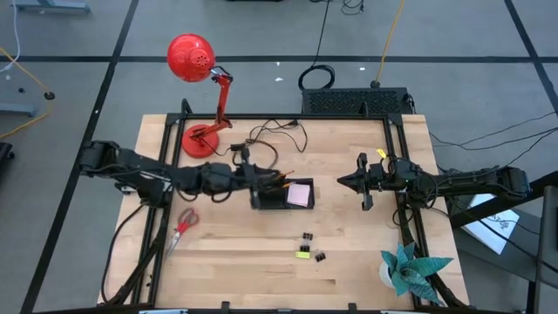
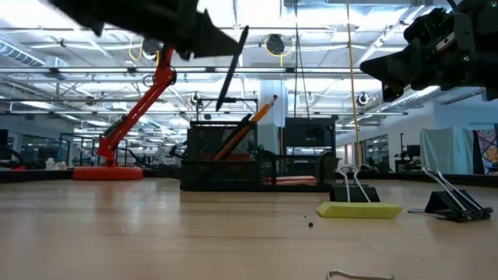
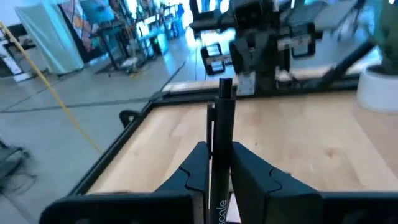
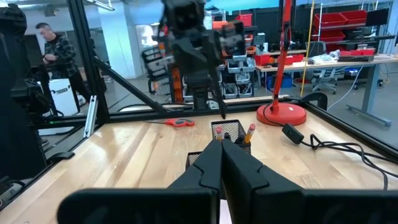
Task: Pick and place office supplies into organizer
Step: Put the pen into the desk organizer
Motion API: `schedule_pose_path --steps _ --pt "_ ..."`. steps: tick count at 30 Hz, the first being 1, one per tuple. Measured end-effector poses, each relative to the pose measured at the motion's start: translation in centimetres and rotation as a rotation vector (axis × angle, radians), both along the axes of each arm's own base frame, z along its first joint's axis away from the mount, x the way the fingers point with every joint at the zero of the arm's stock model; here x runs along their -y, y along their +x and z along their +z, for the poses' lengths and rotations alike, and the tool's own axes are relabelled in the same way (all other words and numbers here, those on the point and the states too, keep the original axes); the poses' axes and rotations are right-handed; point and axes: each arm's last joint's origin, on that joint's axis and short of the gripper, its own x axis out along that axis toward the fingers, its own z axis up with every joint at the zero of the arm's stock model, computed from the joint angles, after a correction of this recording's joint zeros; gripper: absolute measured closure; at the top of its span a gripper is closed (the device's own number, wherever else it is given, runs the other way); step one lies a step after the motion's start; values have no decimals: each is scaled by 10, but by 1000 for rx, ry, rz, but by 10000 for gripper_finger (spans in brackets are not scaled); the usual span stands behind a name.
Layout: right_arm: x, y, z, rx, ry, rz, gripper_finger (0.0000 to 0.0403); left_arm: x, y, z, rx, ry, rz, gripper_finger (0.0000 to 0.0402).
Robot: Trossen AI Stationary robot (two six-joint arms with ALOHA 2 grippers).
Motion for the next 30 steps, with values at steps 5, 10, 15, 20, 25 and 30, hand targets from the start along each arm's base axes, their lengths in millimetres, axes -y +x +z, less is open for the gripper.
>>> schedule_pose_path --steps 5,10,15,20,25,30 --pt "0 0 0 0 0 0 399 -18 -18 -28 51 -60 -10 356" --pt "0 0 0 0 -3 -3 399 -19 -25 -38 51 -105 -38 355" --pt "1 0 0 0 -7 -27 399 -19 -24 -41 40 -105 -32 355" --pt "1 0 0 0 -2 -26 399 -24 -20 -59 -43 -129 24 355" --pt "1 0 0 4 0 -26 399 -24 -12 -76 -101 -162 33 355" --pt "1 0 1 7 0 -26 399 -24 -3 -88 -133 -180 11 355"
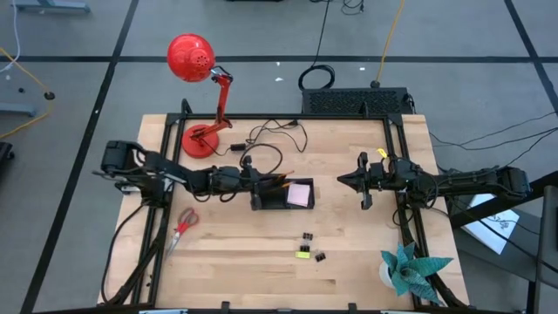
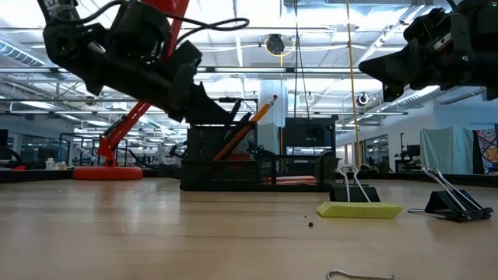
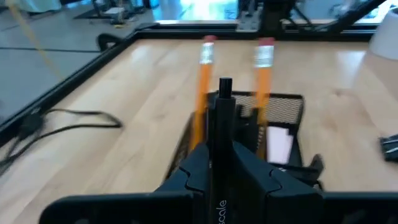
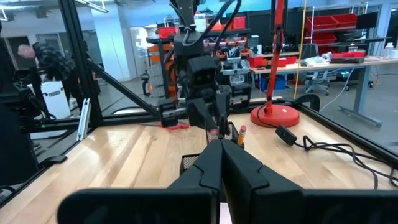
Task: Pick and place office supplies into organizer
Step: Put the pen into the desk organizer, then put the orange scissors into the desk organizer
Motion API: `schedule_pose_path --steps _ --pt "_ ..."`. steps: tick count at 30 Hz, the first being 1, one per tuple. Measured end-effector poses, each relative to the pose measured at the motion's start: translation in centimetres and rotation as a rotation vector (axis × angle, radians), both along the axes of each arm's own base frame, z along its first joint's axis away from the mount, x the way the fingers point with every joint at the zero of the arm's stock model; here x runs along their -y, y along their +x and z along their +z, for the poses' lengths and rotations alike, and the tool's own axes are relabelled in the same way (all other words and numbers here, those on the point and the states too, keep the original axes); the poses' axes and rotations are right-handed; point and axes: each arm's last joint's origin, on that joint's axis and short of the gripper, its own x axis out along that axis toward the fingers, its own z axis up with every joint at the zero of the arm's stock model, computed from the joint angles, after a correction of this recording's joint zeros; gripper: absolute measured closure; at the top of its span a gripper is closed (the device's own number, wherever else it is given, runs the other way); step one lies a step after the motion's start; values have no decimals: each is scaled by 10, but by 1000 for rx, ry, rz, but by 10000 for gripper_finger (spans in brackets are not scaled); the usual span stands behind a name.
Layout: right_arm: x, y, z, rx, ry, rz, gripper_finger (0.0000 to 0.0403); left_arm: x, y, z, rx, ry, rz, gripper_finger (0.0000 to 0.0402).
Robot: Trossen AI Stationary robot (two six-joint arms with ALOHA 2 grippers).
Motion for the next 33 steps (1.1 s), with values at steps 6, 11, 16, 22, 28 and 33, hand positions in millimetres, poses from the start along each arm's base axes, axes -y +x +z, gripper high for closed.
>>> schedule_pose_path --steps 6,11,16,22,28,33 --pt "0 0 0 0 0 0 399 0 15 -6 -29 -4 -31 355" --pt "0 0 0 0 0 0 399 1 19 -6 -47 -7 -41 355" --pt "0 0 0 0 0 0 399 1 19 -7 -54 -5 -44 351" --pt "0 0 0 -1 0 0 399 1 19 -7 -57 -3 -47 297" --pt "0 0 0 -1 0 0 399 4 17 -1 -52 34 -63 248" --pt "0 0 0 -1 0 0 399 16 4 20 -74 103 -90 242"
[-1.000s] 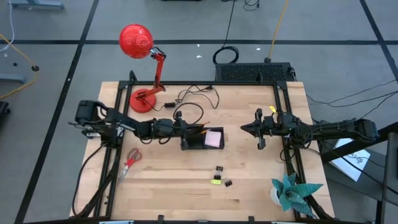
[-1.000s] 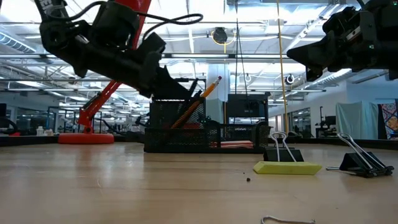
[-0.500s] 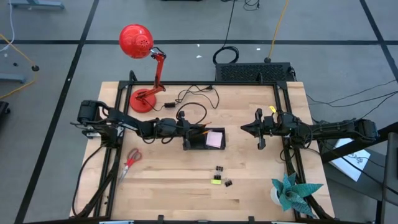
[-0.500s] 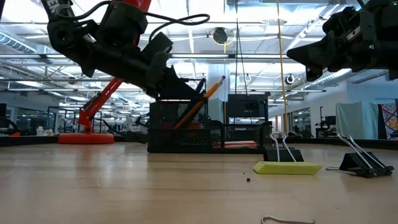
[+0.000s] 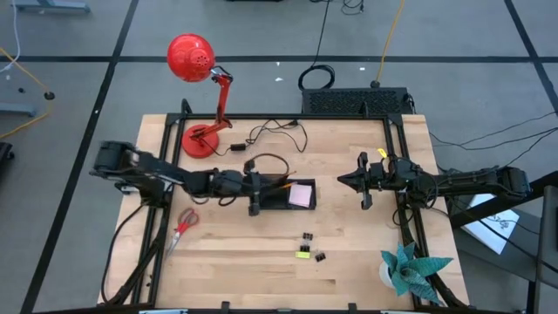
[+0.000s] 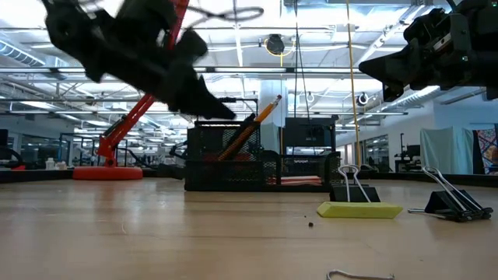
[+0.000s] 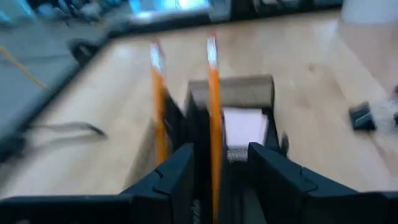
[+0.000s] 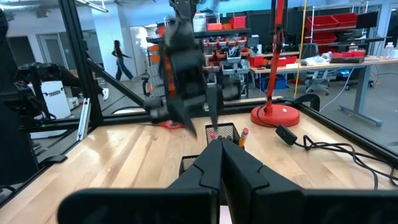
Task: Pick and place office supplies into organizer
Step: Put the orange scissors into the desk organizer
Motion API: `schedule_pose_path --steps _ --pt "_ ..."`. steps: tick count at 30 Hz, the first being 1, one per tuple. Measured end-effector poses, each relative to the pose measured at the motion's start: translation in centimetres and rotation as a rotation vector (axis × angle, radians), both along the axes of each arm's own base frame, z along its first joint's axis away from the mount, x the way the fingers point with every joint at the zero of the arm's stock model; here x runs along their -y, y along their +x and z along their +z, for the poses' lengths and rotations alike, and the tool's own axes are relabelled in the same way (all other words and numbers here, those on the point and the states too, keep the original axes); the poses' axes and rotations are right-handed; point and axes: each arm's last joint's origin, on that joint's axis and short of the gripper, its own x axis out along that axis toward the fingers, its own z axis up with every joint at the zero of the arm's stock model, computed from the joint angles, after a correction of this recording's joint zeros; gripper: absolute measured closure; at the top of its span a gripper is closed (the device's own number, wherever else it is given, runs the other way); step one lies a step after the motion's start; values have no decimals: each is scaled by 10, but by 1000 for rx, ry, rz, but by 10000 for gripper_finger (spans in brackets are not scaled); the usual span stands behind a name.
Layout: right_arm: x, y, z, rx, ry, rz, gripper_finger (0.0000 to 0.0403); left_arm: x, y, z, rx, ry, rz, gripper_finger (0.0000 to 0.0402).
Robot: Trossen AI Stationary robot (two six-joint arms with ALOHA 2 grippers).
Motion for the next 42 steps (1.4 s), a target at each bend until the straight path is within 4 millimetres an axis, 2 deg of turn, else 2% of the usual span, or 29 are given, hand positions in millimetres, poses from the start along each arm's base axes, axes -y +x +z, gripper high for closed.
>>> schedule_pose_path --steps 2,5,9,11,14,16,19,23,28,33,42 --pt "0 0 0 0 -1 0 399 5 -6 21 28 38 29 244" --pt "0 0 0 -1 -3 0 399 17 -22 45 -47 78 71 249" --pt "0 0 -1 -7 -1 0 399 37 -48 96 -164 27 133 248" --pt "0 0 -1 -10 0 0 399 44 -64 107 -293 -53 196 248" --pt "0 0 -1 -10 1 0 399 51 -87 112 -501 -182 305 252" --pt "0 0 -1 -10 1 1 399 54 -103 106 -633 -276 374 258" --pt "0 0 -1 -10 17 4 399 58 -120 87 -800 -391 501 267" --pt "0 0 -1 -9 20 5 399 63 -135 63 -880 -517 656 273" --pt "0 0 -1 -9 20 5 399 65 -145 37 -887 -666 856 266" --pt "0 0 -1 -10 20 5 399 70 -149 25 -937 -657 776 259" --pt "0 0 -1 -11 19 5 399 70 -149 25 -1072 -502 477 278"
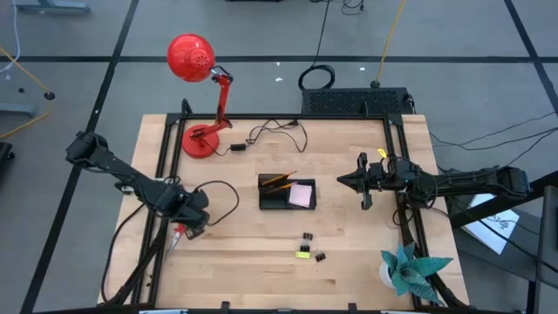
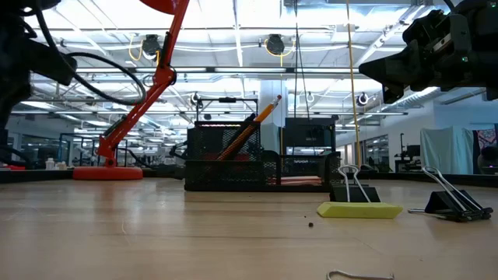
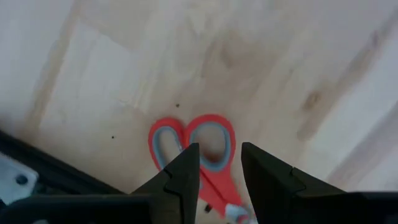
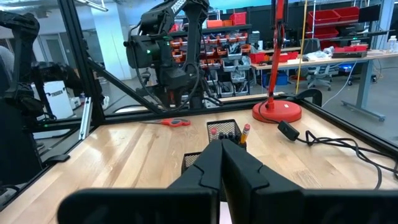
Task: Pick and place office supplies into organizer
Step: Put the orange scissors into the desk organizer
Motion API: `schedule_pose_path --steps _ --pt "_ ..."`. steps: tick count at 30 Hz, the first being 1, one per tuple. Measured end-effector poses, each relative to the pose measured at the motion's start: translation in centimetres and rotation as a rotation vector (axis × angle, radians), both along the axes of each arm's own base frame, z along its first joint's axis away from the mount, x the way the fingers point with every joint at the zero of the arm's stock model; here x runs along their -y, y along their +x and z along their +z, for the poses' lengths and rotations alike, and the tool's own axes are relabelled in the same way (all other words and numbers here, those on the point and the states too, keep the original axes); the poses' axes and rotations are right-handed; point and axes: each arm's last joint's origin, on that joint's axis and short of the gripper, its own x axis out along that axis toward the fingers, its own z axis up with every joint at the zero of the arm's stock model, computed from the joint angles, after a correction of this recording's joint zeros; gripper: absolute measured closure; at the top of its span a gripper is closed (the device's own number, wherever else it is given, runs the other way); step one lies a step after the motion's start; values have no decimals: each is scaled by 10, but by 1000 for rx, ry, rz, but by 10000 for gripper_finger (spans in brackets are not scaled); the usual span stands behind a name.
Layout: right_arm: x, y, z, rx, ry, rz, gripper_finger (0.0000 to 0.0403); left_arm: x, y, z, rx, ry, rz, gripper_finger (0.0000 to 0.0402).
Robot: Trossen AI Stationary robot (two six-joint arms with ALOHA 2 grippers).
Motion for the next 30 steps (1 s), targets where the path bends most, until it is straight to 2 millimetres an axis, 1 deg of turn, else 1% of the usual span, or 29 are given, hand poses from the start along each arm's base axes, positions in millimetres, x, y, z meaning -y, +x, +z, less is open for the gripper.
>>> schedule_pose_path --steps 2,5,11,17,24,30 --pt "0 0 0 0 1 0 399 -1 0 0 -12 -15 -63 282" --pt "0 0 0 0 1 0 399 -4 -1 0 -34 -5 -95 283" --pt "0 0 0 0 -1 0 399 -6 4 -6 -80 10 -44 284" --pt "0 0 0 -1 0 0 399 -3 13 -24 -202 -11 -34 284" --pt "0 0 0 -1 1 0 399 1 18 -39 -308 -2 -20 284" --pt "0 0 0 -1 1 0 399 -4 23 -45 -328 9 79 284"
